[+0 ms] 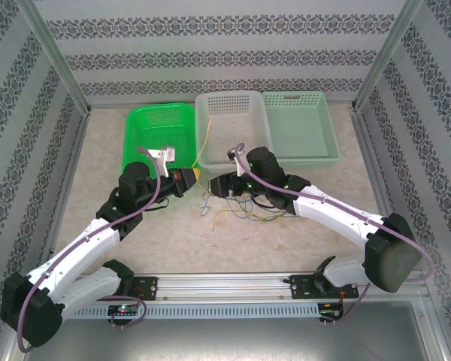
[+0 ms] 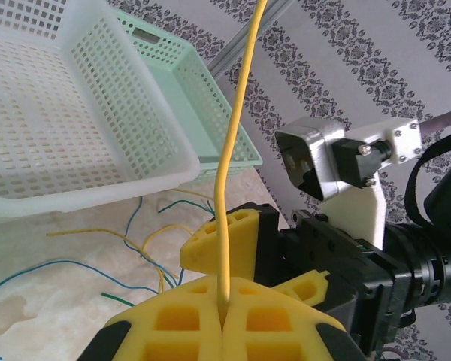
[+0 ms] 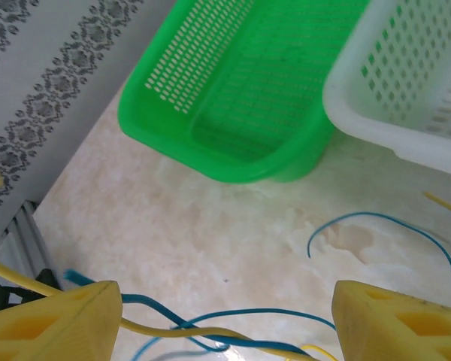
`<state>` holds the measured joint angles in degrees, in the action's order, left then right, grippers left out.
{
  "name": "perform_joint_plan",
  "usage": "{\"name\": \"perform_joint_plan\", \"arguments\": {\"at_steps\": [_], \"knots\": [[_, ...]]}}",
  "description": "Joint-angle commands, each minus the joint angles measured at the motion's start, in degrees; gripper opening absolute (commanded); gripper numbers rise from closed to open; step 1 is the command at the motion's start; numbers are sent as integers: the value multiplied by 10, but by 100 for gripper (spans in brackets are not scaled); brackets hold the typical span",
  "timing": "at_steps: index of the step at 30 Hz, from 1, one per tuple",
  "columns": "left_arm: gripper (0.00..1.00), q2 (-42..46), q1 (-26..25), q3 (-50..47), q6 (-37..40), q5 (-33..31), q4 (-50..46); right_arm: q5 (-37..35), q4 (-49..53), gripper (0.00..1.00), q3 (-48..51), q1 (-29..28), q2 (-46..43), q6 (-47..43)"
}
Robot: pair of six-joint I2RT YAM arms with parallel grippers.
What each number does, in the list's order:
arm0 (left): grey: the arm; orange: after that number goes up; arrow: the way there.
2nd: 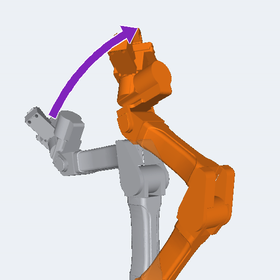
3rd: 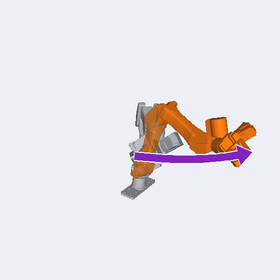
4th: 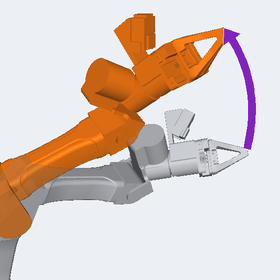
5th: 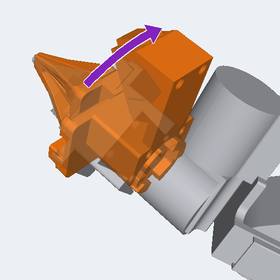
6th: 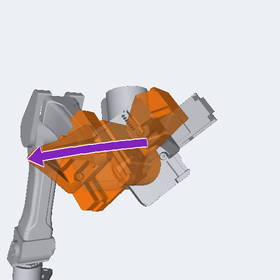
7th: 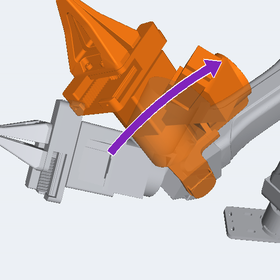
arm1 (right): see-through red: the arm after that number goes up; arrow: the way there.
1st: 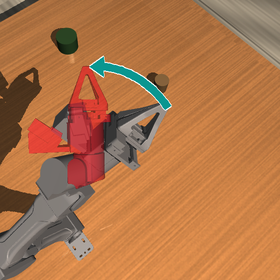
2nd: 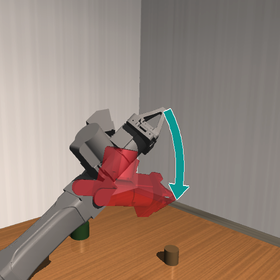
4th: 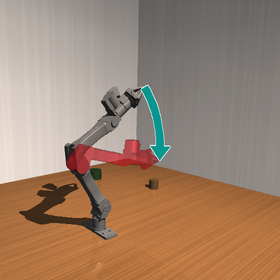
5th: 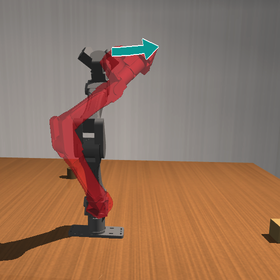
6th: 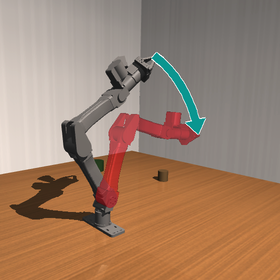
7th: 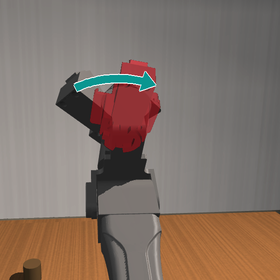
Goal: Untangle the cables
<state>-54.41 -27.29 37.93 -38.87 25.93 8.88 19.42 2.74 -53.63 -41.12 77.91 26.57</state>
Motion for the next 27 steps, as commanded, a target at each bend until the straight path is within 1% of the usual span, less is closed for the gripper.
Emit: {"name": "perform_joint_plan", "arguments": {"at_steps": [1, 11, 15, 22, 25, 27], "knots": [[0, -3, 5, -1, -6, 8, 33, 21, -38, 74, 7, -5, -10, -7], [0, -10, 5, 1, -10, 2, 39, 45, -47, 69, 20, -7, -19, -11], [0, -8, 6, 3, -13, 6, 41, 44, -54, 69, 25, -8, -20, -9], [0, -15, 5, 1, -20, 0, 60, 65, -63, 63, -1, -21, 28, 0], [0, -19, 5, 3, -26, 0, 77, 60, -78, 55, -3, -25, 47, 12], [0, -23, 5, 2, -30, 5, 83, 51, -91, 45, -2, -26, 52, 21]]}}
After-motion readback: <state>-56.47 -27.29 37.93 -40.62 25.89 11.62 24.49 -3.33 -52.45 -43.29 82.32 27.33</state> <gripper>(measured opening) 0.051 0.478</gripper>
